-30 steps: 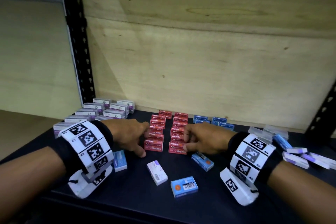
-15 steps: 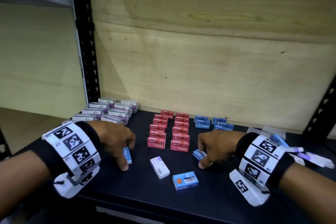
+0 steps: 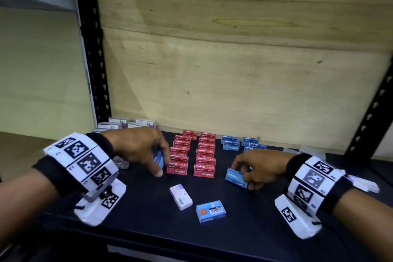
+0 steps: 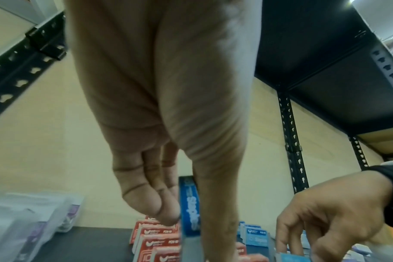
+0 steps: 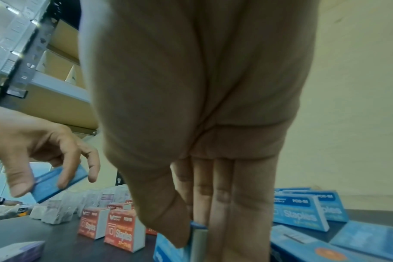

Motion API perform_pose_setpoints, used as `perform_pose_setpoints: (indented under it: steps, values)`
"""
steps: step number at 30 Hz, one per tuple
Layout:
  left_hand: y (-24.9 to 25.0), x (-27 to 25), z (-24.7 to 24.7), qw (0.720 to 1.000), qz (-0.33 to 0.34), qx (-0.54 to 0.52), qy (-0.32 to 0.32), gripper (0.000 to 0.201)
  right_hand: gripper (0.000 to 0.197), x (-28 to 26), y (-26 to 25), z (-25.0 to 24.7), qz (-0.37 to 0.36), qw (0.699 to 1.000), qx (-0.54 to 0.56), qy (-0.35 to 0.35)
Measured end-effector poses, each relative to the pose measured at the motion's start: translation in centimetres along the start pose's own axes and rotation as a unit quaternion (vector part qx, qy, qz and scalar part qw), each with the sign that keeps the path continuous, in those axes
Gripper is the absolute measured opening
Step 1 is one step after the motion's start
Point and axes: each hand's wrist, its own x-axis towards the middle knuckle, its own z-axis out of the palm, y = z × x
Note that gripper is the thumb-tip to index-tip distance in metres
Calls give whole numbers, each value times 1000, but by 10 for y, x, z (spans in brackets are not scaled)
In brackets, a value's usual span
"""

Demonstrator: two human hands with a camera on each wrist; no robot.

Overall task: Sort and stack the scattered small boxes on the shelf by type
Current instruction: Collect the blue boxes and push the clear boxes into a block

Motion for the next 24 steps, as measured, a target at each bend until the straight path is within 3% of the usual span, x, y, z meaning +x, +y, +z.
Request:
perform_pose_setpoints:
  steps: [6, 13, 16, 19, 24]
  values:
    - [15, 18, 1, 999, 43, -26, -11, 31, 22, -2, 9, 0, -21, 1000, -11, 10]
    - [39, 44, 6, 996, 83, -38, -21, 42, 24, -8, 27, -9, -14, 999, -23, 21]
    - [53, 59, 4, 995, 94, -19, -20, 53, 21, -12, 39, -23, -15, 996, -72, 55]
    - [71, 79, 0, 993, 114, 4, -10, 44, 20, -13, 54, -36, -10, 987, -131, 90]
    - [98, 117, -3, 992, 114, 46, -22, 46, 19, -8, 72, -50, 11, 986, -119, 118]
